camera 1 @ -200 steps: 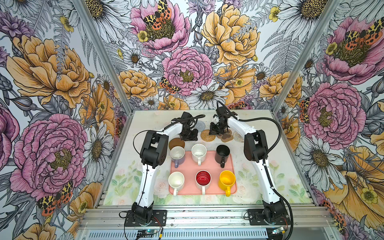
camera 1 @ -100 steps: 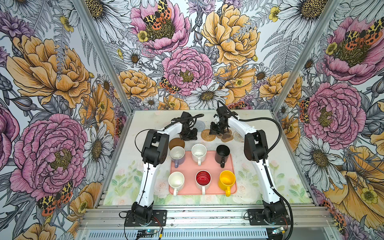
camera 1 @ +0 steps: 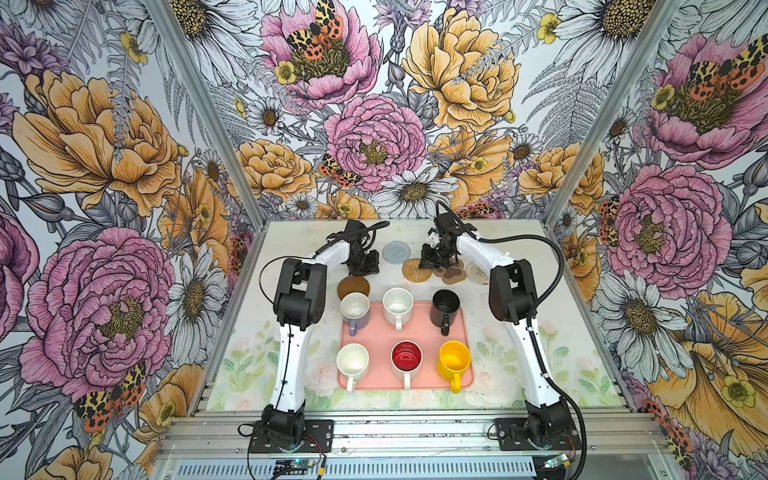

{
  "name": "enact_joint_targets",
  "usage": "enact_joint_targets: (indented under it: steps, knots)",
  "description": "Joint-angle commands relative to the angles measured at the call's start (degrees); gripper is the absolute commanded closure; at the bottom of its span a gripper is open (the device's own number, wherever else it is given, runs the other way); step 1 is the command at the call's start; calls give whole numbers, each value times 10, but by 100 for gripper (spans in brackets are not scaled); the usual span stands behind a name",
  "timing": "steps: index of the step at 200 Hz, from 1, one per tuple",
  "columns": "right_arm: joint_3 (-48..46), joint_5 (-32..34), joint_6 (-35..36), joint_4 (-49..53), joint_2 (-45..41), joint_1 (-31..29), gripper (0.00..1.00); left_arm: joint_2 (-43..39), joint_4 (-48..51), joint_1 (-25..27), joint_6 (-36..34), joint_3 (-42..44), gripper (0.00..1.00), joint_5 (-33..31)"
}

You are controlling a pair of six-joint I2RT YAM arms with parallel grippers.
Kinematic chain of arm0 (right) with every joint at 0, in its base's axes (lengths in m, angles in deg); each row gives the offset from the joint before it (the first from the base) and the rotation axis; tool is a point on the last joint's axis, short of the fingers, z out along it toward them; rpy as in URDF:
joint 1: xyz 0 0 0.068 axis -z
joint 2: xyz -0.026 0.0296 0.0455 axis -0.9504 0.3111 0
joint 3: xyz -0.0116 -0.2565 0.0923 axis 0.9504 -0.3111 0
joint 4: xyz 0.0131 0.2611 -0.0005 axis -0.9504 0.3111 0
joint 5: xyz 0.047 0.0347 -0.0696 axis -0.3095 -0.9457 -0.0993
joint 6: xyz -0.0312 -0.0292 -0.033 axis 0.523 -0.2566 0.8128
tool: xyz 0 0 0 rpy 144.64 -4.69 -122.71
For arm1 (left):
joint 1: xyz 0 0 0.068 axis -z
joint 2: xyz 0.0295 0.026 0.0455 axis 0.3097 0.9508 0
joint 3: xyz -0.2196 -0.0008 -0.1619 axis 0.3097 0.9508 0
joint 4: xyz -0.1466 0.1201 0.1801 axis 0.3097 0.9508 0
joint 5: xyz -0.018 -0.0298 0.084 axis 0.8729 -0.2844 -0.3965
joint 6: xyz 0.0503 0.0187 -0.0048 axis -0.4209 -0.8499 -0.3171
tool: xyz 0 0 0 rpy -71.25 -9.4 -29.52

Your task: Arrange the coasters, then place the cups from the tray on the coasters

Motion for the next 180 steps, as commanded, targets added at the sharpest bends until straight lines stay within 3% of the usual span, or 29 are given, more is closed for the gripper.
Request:
enact_joint_targets:
  steps: [1, 31, 75, 129, 180]
  knots:
    - [-21, 38, -2, 18, 2, 10, 100, 25, 10, -16, -8, -4, 100, -42]
    - [-24, 40, -2, 18, -1, 12, 100, 25, 9, -26, 1, -22, 100, -34]
    - [-16, 34, -2, 17, 0, 13, 100, 28, 10, 9, 13, -91, 100, -27]
    - [-3, 24, -1, 17, 4, 13, 100, 88, 10, 49, 41, -203, 100, -11]
    - [1, 23, -4, 17, 8, 14, 100, 155, 10, 54, 68, -278, 100, 0]
